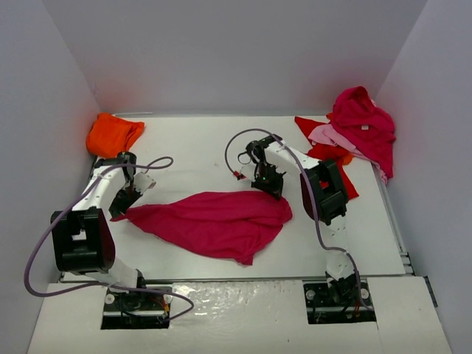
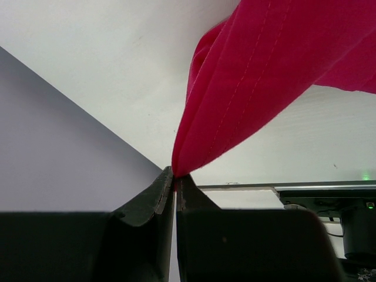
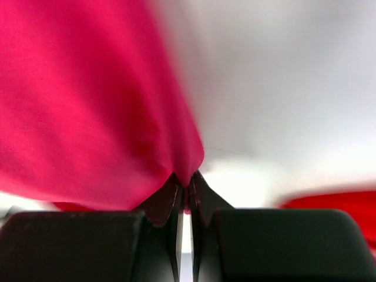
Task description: Fold and stack the t-shirts
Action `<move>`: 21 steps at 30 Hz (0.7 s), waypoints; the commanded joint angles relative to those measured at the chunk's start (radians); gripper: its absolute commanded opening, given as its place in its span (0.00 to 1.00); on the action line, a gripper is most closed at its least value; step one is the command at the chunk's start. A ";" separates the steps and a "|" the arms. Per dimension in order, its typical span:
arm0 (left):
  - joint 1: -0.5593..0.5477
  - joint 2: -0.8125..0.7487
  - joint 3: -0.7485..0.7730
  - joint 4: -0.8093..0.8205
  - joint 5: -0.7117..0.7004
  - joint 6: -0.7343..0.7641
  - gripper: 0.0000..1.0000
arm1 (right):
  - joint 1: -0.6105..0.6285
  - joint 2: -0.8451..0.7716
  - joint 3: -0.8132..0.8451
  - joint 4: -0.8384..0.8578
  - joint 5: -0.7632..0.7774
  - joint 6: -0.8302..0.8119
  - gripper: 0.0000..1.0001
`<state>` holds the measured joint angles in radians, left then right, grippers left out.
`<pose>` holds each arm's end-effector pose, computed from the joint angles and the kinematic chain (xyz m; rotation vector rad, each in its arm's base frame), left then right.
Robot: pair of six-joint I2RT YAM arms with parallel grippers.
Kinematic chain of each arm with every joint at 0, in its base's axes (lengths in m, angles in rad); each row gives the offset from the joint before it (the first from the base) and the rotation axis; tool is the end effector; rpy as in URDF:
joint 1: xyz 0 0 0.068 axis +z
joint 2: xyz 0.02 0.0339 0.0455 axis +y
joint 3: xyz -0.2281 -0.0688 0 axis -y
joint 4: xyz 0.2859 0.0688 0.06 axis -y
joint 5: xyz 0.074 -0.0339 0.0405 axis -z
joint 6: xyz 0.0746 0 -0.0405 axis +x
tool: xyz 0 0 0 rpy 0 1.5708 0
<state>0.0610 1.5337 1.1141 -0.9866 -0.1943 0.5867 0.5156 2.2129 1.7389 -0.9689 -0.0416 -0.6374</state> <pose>0.3197 0.0340 0.1346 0.7629 2.9290 0.3591 0.3963 0.2282 0.0717 -1.6446 2.5222 0.0508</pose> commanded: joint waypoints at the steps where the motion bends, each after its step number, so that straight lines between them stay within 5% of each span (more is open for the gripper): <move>1: -0.009 -0.025 0.029 0.002 -0.043 -0.028 0.00 | 0.038 -0.161 0.115 0.164 0.241 0.130 0.00; 6: -0.013 -0.051 0.000 0.006 -0.053 -0.034 0.00 | 0.238 -0.388 -0.041 0.251 0.245 0.092 0.00; 10: -0.015 -0.068 -0.021 0.004 -0.056 -0.032 0.00 | 0.417 -0.552 -0.262 0.161 0.264 0.102 0.02; 13: -0.018 -0.073 -0.033 0.006 -0.059 -0.030 0.00 | 0.457 -0.594 -0.352 -0.021 0.063 0.110 0.06; 18: -0.030 -0.047 -0.037 0.022 -0.056 -0.032 0.00 | 0.433 -0.693 -0.585 -0.096 0.034 0.105 0.53; 21: -0.041 -0.012 -0.029 0.036 -0.054 -0.046 0.00 | 0.330 -0.688 -0.551 -0.099 0.021 0.073 0.66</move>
<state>0.0361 1.5096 1.0630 -0.9622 -0.2293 0.5642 0.9417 1.5690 1.1582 -0.9719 0.0013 -0.5422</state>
